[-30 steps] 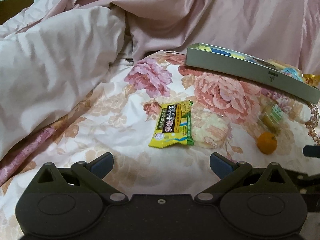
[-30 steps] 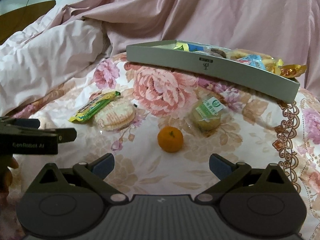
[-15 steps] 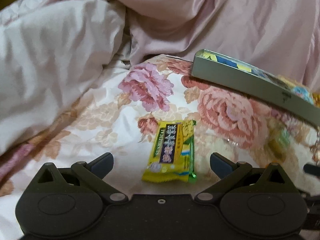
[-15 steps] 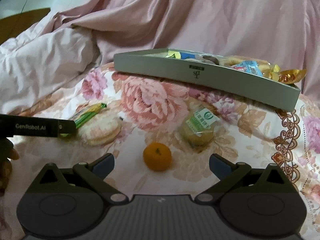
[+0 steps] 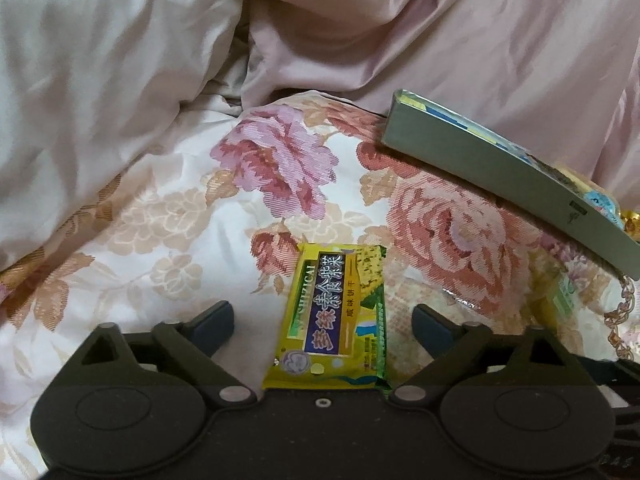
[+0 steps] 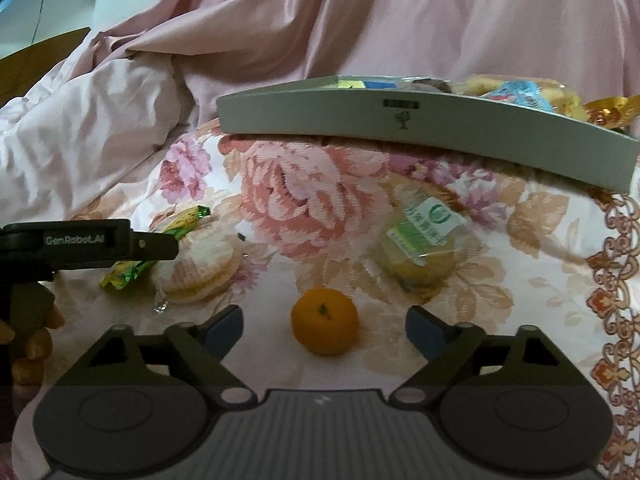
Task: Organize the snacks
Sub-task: 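Grasp the yellow biscuit packet with the left tool while the right tool grasps the mandarin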
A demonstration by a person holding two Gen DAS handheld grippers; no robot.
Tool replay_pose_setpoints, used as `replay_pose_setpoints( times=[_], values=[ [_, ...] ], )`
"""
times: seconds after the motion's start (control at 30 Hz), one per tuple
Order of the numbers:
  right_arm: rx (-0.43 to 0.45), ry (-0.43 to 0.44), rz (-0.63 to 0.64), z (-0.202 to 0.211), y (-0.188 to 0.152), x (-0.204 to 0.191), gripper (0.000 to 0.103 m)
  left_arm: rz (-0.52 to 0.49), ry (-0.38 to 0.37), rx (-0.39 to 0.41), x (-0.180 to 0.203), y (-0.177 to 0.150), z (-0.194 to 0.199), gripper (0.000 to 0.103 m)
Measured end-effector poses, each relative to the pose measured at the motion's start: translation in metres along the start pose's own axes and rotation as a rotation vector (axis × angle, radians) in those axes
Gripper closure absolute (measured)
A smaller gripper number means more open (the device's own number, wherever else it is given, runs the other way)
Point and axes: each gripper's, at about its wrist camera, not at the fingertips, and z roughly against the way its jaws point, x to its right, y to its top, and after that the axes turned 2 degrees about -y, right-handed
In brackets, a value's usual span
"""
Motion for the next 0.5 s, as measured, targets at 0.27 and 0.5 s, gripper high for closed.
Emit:
replay_pose_setpoints(
  times=[0.27,0.5],
  values=[
    [0.005,0.016,0.062,-0.001,-0.003,-0.013,0.037,-0.014,-0.029,-0.008,0.002,-0.001,0.001,0.028],
    [0.006,0.021,0.056,-0.003,-0.003,-0.012,0.05,0.053,-0.036,-0.014,-0.001,-0.001,0.005,0.05]
  ],
)
